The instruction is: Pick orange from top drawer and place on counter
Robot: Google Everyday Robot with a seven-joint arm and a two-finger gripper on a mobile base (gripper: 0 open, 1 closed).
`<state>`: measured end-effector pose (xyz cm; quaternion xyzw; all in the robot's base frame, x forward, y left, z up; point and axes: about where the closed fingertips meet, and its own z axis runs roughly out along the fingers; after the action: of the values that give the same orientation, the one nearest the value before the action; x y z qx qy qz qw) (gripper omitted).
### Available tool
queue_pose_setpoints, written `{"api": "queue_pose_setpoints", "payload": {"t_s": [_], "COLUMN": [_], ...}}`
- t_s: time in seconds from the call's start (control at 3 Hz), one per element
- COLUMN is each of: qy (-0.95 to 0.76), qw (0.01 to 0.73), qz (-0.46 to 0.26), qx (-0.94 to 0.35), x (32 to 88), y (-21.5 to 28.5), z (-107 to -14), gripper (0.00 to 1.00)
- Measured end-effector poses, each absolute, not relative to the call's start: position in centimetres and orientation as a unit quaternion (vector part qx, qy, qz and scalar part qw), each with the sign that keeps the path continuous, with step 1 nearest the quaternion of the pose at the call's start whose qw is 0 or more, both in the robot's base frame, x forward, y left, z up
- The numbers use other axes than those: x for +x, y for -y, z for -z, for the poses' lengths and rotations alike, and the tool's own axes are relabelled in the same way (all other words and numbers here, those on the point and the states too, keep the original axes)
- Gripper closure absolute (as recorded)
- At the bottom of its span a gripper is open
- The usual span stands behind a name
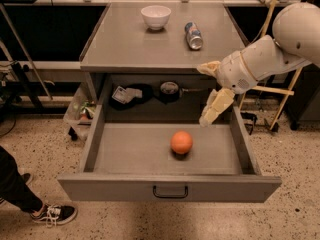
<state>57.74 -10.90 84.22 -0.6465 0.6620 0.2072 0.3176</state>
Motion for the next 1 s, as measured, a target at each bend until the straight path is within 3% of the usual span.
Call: {"api": "queue_pose_setpoints", "payload": {"t_s": [0.67, 1.0], "qy": [-0.673, -0.704], "qw": [0.289, 0.277], "qz": [-0.246, -0.223], "qx": [-0.635, -0.615], "x": [58.7, 60.3], "y": [6.2, 6.0], "z": [-76.3, -70.9], "gripper": [0.00, 0.00]}}
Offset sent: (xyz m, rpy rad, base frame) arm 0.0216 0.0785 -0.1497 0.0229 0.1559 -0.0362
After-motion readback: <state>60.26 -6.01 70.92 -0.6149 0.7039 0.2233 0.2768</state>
